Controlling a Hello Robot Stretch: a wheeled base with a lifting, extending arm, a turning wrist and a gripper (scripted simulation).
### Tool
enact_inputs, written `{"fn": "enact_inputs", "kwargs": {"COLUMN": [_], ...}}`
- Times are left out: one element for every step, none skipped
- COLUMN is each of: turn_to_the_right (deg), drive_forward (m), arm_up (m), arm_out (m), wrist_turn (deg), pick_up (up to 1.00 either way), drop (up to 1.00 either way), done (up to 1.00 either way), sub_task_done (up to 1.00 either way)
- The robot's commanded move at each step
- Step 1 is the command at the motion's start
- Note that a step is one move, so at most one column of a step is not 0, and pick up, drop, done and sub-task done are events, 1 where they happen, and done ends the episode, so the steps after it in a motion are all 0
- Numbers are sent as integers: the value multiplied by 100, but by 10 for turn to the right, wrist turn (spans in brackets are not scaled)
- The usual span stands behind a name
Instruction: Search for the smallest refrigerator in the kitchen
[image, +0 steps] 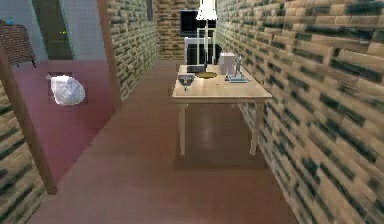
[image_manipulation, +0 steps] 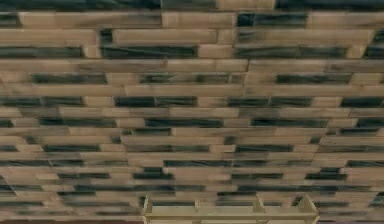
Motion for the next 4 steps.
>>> {"fn": "enact_inputs", "kwargs": {"turn_to_the_right": [0, -330, 0, -30], "drive_forward": [55, 0, 100, 0], "arm_up": [0, 0, 0, 0], "arm_out": [0, 0, 0, 0], "wrist_turn": [0, 0, 0, 0], "pick_up": [0, 0, 0, 0], "drop": [0, 0, 0, 0], "done": [0, 0, 0, 0], "sub_task_done": [0, 0, 0, 0]}}
